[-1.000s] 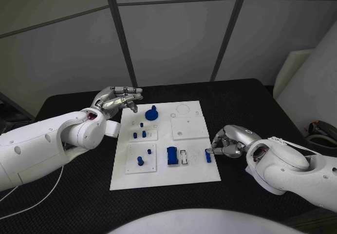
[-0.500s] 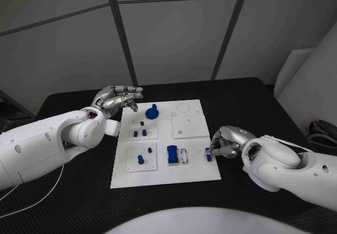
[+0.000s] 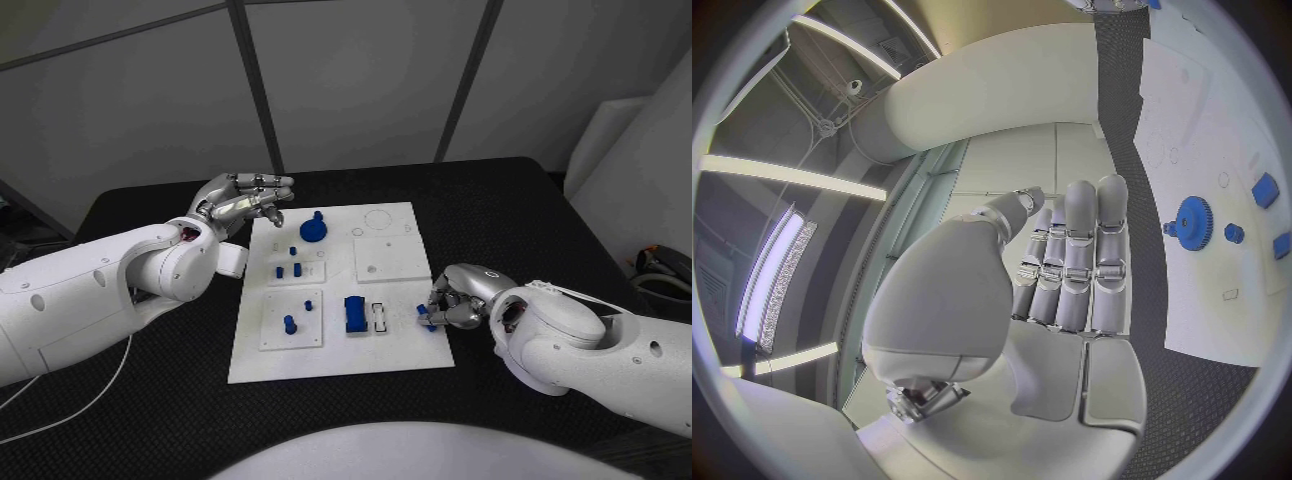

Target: Assemble the parts on the task board

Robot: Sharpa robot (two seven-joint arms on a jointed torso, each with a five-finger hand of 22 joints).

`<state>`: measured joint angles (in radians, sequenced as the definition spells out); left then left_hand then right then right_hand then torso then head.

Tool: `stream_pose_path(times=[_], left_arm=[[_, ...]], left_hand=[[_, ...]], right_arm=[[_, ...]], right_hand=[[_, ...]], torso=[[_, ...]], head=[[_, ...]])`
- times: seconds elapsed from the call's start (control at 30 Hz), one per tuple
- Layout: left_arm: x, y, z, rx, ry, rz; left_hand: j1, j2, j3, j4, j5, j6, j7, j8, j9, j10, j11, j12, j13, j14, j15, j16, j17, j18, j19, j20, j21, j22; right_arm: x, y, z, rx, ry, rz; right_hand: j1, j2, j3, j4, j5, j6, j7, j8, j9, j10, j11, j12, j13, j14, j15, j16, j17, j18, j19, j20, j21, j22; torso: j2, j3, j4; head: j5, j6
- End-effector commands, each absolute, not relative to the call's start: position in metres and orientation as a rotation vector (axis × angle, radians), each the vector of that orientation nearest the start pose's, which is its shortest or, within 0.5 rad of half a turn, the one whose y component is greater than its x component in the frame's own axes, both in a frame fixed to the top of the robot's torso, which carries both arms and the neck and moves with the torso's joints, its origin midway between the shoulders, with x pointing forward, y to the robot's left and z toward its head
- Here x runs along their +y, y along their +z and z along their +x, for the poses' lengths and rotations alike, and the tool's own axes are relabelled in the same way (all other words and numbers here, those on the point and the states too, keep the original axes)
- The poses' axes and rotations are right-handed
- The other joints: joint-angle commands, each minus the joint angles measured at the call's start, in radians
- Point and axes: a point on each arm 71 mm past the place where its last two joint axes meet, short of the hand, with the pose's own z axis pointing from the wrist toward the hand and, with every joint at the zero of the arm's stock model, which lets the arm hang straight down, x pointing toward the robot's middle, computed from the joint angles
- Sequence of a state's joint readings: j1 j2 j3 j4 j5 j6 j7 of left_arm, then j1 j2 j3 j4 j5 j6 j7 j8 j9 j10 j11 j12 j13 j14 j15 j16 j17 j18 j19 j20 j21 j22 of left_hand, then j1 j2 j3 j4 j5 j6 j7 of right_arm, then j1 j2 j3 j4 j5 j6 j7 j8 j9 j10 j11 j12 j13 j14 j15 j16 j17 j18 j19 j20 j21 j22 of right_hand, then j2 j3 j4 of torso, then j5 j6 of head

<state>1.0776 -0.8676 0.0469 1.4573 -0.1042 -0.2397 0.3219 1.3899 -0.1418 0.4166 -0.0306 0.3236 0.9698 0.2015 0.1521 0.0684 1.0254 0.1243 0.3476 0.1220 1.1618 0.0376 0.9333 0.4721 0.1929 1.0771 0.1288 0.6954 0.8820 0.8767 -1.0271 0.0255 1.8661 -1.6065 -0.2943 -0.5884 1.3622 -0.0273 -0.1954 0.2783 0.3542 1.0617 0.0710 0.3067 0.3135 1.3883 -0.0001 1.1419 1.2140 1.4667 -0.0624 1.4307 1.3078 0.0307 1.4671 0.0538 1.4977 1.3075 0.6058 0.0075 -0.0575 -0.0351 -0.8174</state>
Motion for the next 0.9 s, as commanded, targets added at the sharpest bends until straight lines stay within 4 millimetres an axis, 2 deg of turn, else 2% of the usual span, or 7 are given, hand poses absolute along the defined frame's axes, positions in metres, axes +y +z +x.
stream_pose_path(times=[0.03,0.17,0.3,0.37,0.53,0.77,0.9], left_arm=[[0.238,-0.212,0.488,1.492,-1.493,-1.137],[0.238,-0.212,0.487,1.493,-1.492,-1.137],[0.239,-0.212,0.487,1.493,-1.492,-1.137],[0.239,-0.212,0.487,1.492,-1.491,-1.137],[0.239,-0.212,0.487,1.492,-1.491,-1.137],[0.238,-0.213,0.487,1.493,-1.492,-1.138],[0.238,-0.213,0.488,1.493,-1.491,-1.138]], left_hand=[[0.000,0.012,-0.005,-0.002,-0.003,-0.009,0.001,0.004,0.000,-0.009,-0.001,0.006,0.002,-0.007,-0.003,0.002,-0.001,-0.010,-0.009,0.000,-0.007,0.000],[0.000,0.012,-0.005,-0.002,-0.003,-0.009,0.001,0.004,0.000,-0.009,-0.001,0.006,0.002,-0.007,-0.003,0.002,-0.001,-0.010,-0.009,0.000,-0.007,0.000],[0.000,0.012,-0.005,-0.002,-0.003,-0.009,0.001,0.004,0.000,-0.009,-0.001,0.006,0.002,-0.007,-0.003,0.002,-0.001,-0.010,-0.009,0.000,-0.007,0.000],[0.000,0.012,-0.005,-0.002,-0.003,-0.009,0.001,0.004,0.000,-0.009,-0.001,0.006,0.002,-0.007,-0.003,0.002,-0.001,-0.010,-0.009,0.000,-0.007,0.000],[0.000,0.011,-0.006,-0.002,-0.003,-0.011,0.001,0.005,0.000,-0.011,-0.001,0.009,0.002,-0.008,-0.003,0.004,-0.003,-0.010,-0.009,0.001,-0.007,0.000],[0.000,0.011,-0.006,-0.002,-0.003,-0.011,0.001,0.005,0.000,-0.011,-0.001,0.009,0.002,-0.008,-0.003,0.004,-0.003,-0.010,-0.009,0.001,-0.007,0.000],[0.000,0.011,-0.006,-0.002,-0.003,-0.011,0.001,0.005,0.000,-0.011,-0.001,0.009,0.002,-0.008,-0.003,0.004,-0.003,-0.010,-0.009,0.001,-0.007,0.000]], right_arm=[[-0.215,-0.279,0.361,2.045,0.301,0.007],[-0.212,-0.280,0.362,2.037,0.273,-0.024],[-0.210,-0.281,0.362,2.030,0.249,-0.052],[-0.209,-0.281,0.362,2.025,0.239,-0.065],[-0.206,-0.279,0.361,2.016,0.229,-0.077],[-0.203,-0.274,0.358,1.997,0.236,-0.052],[-0.201,-0.271,0.355,1.997,0.253,-0.018]], right_hand=[[0.012,-0.005,-0.005,-0.004,-0.004,0.012,-0.001,-0.004,-0.001,0.000,-0.005,-0.003,0.000,0.055,-0.005,-0.002,-0.001,-0.005,0.028,-0.004,0.002,0.178],[0.028,-0.009,-0.006,-0.011,-0.004,0.015,-0.002,-0.005,0.000,-0.001,-0.007,-0.004,0.001,0.055,-0.006,-0.002,0.000,-0.005,0.028,-0.006,0.002,0.178],[0.086,-0.001,0.010,-0.040,0.009,0.018,-0.006,-0.008,0.002,-0.003,-0.011,-0.008,0.000,0.055,-0.010,-0.003,0.000,-0.004,0.028,-0.009,0.001,0.178],[0.119,0.005,0.023,-0.057,-0.008,0.020,-0.006,-0.012,0.003,-0.005,-0.012,-0.012,-0.001,0.054,-0.012,-0.003,-0.001,-0.005,0.028,-0.011,0.001,0.179],[0.150,0.011,0.042,-0.070,-0.007,0.023,-0.007,-0.017,0.002,-0.007,-0.013,-0.015,-0.001,0.055,-0.012,-0.003,0.001,-0.005,0.028,-0.013,0.001,0.179],[0.166,0.016,0.072,-0.068,0.068,0.030,-0.009,-0.028,0.001,-0.007,-0.015,-0.018,0.000,0.055,-0.014,-0.003,0.003,-0.005,0.031,-0.014,0.003,0.181],[0.167,0.017,0.085,-0.063,0.093,0.033,-0.010,-0.031,0.002,-0.006,-0.016,-0.019,0.000,0.055,-0.015,-0.003,0.004,-0.006,0.032,-0.015,0.004,0.183]], torso=[[0.000,0.0005,-0.0006],[0.000,0.0002,-0.0004],[0.000,0.0006,0.0014],[0.000,0.0007,0.0007],[-0.001,0.0007,-0.0012],[-0.001,0.0001,-0.0005],[-0.002,-0.0005,-0.0004]], head=[[0.002,-0.002],[0.002,-0.002],[0.003,-0.003],[0.004,-0.003],[0.005,-0.004],[0.005,-0.004],[0.006,-0.003]])
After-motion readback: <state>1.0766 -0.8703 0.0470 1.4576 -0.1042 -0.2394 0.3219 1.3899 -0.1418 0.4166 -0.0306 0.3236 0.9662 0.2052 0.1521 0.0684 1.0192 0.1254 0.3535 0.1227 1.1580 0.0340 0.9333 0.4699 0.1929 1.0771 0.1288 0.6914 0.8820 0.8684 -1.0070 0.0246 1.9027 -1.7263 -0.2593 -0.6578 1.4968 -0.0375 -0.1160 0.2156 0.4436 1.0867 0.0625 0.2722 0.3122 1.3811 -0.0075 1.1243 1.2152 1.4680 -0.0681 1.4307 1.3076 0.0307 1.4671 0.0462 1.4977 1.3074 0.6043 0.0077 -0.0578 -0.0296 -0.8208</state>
